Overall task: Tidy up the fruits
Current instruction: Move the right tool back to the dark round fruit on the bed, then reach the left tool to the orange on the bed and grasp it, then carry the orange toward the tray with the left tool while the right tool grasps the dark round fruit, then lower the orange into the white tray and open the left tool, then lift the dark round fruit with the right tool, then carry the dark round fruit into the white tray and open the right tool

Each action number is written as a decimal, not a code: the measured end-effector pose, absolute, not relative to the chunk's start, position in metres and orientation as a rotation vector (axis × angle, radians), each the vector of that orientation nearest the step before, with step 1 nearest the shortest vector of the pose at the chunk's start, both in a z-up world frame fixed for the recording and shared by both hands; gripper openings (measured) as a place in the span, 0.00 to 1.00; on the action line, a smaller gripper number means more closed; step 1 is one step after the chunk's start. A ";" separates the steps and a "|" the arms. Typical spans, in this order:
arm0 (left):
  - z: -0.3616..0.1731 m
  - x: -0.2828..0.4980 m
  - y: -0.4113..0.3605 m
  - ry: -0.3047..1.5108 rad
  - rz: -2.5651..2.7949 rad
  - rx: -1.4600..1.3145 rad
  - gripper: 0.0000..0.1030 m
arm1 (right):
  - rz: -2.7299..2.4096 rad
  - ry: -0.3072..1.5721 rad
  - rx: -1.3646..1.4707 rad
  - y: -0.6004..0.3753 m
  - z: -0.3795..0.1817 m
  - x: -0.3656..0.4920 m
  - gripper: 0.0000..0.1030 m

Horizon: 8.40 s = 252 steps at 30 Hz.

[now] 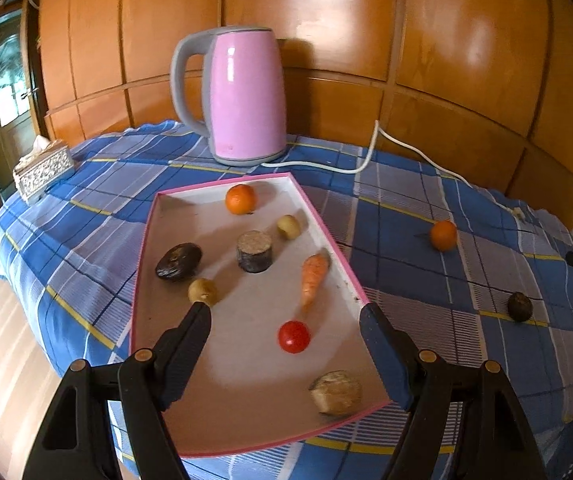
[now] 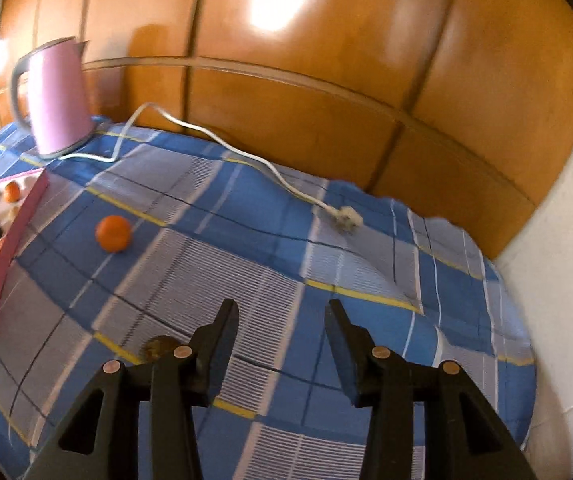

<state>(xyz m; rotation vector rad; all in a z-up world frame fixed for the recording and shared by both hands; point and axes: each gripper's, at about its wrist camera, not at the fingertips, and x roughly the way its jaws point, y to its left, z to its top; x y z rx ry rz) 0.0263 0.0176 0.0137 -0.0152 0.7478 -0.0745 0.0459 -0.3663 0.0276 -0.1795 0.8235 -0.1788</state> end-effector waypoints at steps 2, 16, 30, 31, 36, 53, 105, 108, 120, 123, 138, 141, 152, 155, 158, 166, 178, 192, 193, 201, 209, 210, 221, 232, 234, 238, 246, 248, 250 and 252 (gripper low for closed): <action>0.016 0.027 0.011 0.744 -0.089 0.002 0.75 | -0.199 0.841 -0.137 -0.378 0.021 0.046 0.44; 0.024 0.058 -0.070 0.795 -0.282 0.074 0.75 | -0.301 0.911 0.205 -0.440 0.020 0.045 0.44; 0.000 0.120 -0.153 0.925 -0.388 0.084 0.50 | -0.262 0.945 0.229 -0.438 0.019 0.046 0.44; -0.004 0.125 -0.156 0.940 -0.386 0.080 0.50 | -0.258 0.947 0.227 -0.438 0.019 0.047 0.44; -0.015 0.140 -0.165 0.977 -0.371 0.073 0.56 | -0.228 0.980 0.189 -0.428 0.015 0.050 0.44; -0.048 0.204 -0.185 1.053 -0.321 0.022 0.69 | -0.266 0.979 0.224 -0.437 0.013 0.051 0.47; 0.008 0.035 -0.118 0.786 -0.421 0.008 0.38 | -0.037 1.056 0.133 -0.378 -0.015 0.063 0.46; 0.009 0.033 -0.111 0.783 -0.417 -0.002 0.38 | -0.006 1.064 0.122 -0.369 -0.020 0.064 0.47; 0.018 0.029 -0.078 0.762 -0.377 -0.075 0.38 | -0.020 1.072 0.117 -0.362 -0.031 0.064 0.53; 0.022 0.032 -0.060 0.749 -0.345 -0.109 0.38 | -0.041 1.052 0.137 -0.368 -0.028 0.064 0.53; 0.021 0.043 0.041 0.734 -0.155 -0.249 0.38 | -0.041 1.040 0.148 -0.342 -0.036 0.077 0.53; 0.020 0.042 0.058 0.731 -0.123 -0.267 0.38 | -0.044 1.060 0.133 -0.328 -0.051 0.082 0.53; 0.016 0.067 0.114 0.752 -0.036 -0.387 0.38 | -0.094 0.957 0.033 -0.312 -0.062 0.065 0.50; 0.013 0.078 0.119 0.771 -0.026 -0.380 0.38 | -0.086 0.941 0.038 -0.314 -0.062 0.063 0.50; 0.012 0.093 0.116 0.780 -0.019 -0.343 0.38 | -0.088 0.925 0.033 -0.312 -0.063 0.062 0.50; 0.003 0.146 0.105 0.803 0.001 -0.282 0.41 | -0.091 0.916 0.019 -0.310 -0.063 0.062 0.50; 0.000 0.119 0.094 0.774 0.084 -0.228 0.59 | -0.089 0.910 0.033 -0.311 -0.063 0.061 0.50; 0.015 0.060 0.069 0.718 0.059 -0.152 0.75 | -0.091 0.910 0.048 -0.312 -0.063 0.059 0.50; 0.016 0.057 0.067 0.718 0.055 -0.150 0.75 | -0.092 0.910 0.047 -0.312 -0.062 0.059 0.50; 0.016 0.046 0.060 0.722 0.036 -0.148 0.79 | -0.101 0.910 0.062 -0.314 -0.061 0.053 0.50; 0.012 0.036 0.059 0.731 0.042 -0.143 0.82 | -0.114 0.907 0.065 -0.314 -0.060 0.051 0.47; 0.011 0.035 0.060 0.732 0.045 -0.140 0.82 | -0.115 0.907 0.064 -0.314 -0.060 0.051 0.47; 0.005 0.029 0.071 0.747 0.068 -0.151 0.83 | -0.050 0.899 0.101 -0.304 -0.050 0.042 0.46; 0.006 0.028 0.082 0.751 0.085 -0.165 0.84 | 0.140 0.875 0.078 -0.251 -0.027 0.040 0.46; 0.007 0.027 0.088 0.750 0.096 -0.157 0.84 | 0.175 0.877 0.072 -0.241 -0.024 0.042 0.46; 0.007 0.025 0.105 0.750 0.142 -0.160 0.84 | 0.253 0.876 0.059 -0.218 -0.016 0.047 0.46; 0.001 0.025 0.131 0.751 0.204 -0.216 0.84 | 0.409 0.878 0.036 -0.160 -0.002 0.064 0.46; -0.001 0.027 0.131 0.759 0.199 -0.217 0.84 | 0.439 0.873 0.012 -0.143 0.000 0.067 0.46; -0.002 0.027 0.131 0.765 0.197 -0.220 0.84 | 0.465 0.869 -0.011 -0.126 0.003 0.072 0.46; -0.003 0.027 0.132 0.767 0.193 -0.226 0.84 | 0.485 0.864 -0.029 -0.111 0.004 0.077 0.46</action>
